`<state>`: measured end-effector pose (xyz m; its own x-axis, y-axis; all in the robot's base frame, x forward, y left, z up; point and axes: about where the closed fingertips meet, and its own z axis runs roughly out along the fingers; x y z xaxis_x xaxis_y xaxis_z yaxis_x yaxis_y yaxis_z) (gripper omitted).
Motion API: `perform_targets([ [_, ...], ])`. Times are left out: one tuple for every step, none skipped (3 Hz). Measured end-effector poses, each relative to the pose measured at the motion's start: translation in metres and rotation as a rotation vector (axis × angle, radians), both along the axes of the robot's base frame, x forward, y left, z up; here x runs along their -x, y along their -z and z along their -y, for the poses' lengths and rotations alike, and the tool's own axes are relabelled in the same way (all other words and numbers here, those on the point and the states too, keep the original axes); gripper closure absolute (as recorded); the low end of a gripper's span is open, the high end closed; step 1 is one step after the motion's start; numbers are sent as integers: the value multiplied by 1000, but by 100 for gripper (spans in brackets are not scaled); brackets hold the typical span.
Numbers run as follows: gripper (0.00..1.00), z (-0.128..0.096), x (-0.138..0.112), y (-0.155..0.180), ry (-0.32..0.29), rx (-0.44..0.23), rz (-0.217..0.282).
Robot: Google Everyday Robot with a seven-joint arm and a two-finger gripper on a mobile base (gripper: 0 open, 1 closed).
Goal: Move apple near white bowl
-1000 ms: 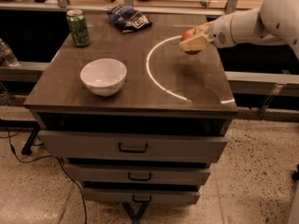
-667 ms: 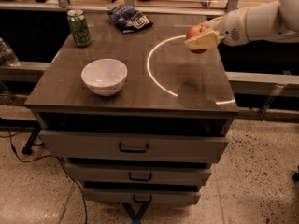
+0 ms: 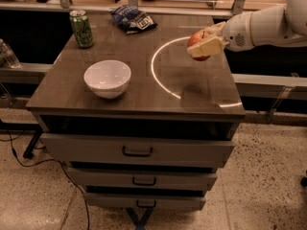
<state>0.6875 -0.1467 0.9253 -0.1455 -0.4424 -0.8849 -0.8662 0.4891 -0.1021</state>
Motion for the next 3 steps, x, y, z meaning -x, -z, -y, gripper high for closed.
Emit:
perform_targets([
  [100,-34,36,8,-103,-15,-15],
  [100,-78,64,19,-202,-31,-20],
  [100,-105,72,29,-253,-30,-12],
])
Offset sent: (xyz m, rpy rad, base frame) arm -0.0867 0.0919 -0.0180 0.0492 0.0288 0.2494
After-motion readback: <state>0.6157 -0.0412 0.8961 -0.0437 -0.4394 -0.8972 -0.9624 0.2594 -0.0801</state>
